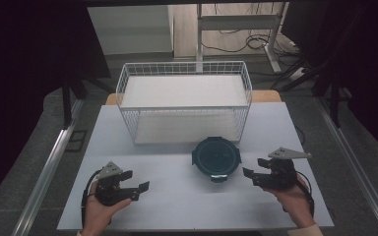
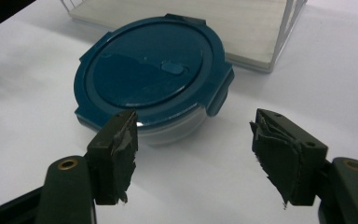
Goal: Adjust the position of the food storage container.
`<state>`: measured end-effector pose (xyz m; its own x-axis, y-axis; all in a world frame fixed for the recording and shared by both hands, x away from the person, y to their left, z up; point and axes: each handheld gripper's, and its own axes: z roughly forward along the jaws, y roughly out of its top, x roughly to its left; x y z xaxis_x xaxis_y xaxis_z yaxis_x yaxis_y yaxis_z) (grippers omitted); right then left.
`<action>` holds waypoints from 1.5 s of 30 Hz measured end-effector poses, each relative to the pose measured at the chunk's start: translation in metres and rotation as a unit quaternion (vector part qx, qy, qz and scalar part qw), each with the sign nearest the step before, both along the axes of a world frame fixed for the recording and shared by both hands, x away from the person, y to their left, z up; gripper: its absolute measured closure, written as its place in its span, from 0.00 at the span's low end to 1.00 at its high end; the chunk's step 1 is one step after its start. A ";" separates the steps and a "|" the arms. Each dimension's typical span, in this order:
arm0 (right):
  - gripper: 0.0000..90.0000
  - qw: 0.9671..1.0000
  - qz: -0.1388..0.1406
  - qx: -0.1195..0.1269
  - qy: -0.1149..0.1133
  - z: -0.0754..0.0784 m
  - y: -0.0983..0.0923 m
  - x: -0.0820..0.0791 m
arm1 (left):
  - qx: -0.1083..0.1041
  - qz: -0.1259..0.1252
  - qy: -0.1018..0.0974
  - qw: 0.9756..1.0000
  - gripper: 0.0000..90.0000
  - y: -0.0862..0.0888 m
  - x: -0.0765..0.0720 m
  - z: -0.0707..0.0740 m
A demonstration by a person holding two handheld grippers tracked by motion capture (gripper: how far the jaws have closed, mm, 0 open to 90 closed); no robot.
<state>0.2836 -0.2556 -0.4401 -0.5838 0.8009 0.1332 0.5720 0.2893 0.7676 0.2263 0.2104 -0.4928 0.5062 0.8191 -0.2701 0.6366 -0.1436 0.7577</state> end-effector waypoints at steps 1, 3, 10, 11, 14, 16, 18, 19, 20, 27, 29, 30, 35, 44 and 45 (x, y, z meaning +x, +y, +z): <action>0.35 1.000 0.000 0.000 0.000 0.000 0.000 0.000 | 0.000 0.000 0.000 1.000 0.22 0.000 0.000 0.000; 0.36 1.000 0.002 -0.001 0.004 0.004 0.002 0.006 | -0.001 0.001 0.001 1.000 0.22 0.000 0.000 0.000; 0.41 1.000 0.008 -0.003 0.008 0.011 0.011 0.025 | -0.001 0.004 0.003 1.000 0.22 0.002 0.000 -0.001; 0.42 1.000 0.008 -0.005 0.009 0.011 0.012 0.027 | -0.001 0.004 0.003 1.000 0.22 0.002 0.000 -0.001; 0.45 1.000 0.007 -0.002 0.017 0.012 0.015 0.036 | -0.002 0.006 0.002 1.000 0.22 0.003 -0.001 0.000; 0.47 1.000 0.008 -0.002 0.020 0.012 0.016 0.041 | -0.002 0.005 0.001 1.000 0.22 0.003 -0.001 0.000; 0.48 1.000 0.010 -0.004 0.023 0.012 0.018 0.046 | -0.002 0.005 0.002 1.000 0.22 0.003 -0.001 0.000; 0.49 1.000 0.008 -0.004 0.023 0.012 0.019 0.049 | -0.001 0.005 0.002 1.000 0.22 0.003 -0.001 0.000; 0.49 1.000 0.008 -0.004 0.023 0.012 0.019 0.049 | -0.001 0.005 0.002 1.000 0.22 0.003 -0.001 0.000; 0.62 0.999 0.009 -0.015 0.036 0.008 0.021 0.072 | -0.002 0.007 0.000 1.000 0.22 0.004 -0.001 0.000; 0.65 0.999 0.010 -0.020 0.039 0.008 0.022 0.077 | -0.003 0.008 -0.002 1.000 0.22 0.005 -0.001 0.002; 0.66 0.999 0.008 -0.018 0.036 0.008 0.024 0.080 | -0.005 0.009 -0.003 1.000 0.22 0.006 -0.001 0.003; 0.76 0.998 0.006 -0.035 0.045 0.011 0.037 0.096 | -0.007 0.010 -0.005 1.000 0.22 0.008 -0.002 0.003; 0.99 0.993 0.014 -0.099 0.055 -0.001 0.058 0.122 | -0.003 0.006 0.001 1.000 0.22 0.008 -0.001 -0.001; 0.99 0.992 0.016 -0.113 0.056 -0.004 0.060 0.127 | -0.002 0.006 0.002 1.000 0.22 0.008 -0.001 -0.002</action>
<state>0.4109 -0.1955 -0.4445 -0.6018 0.7985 0.0187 0.6380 0.4665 0.6126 0.2255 0.2184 -0.4945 0.4946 0.8241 -0.2760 0.6415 -0.1319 0.7557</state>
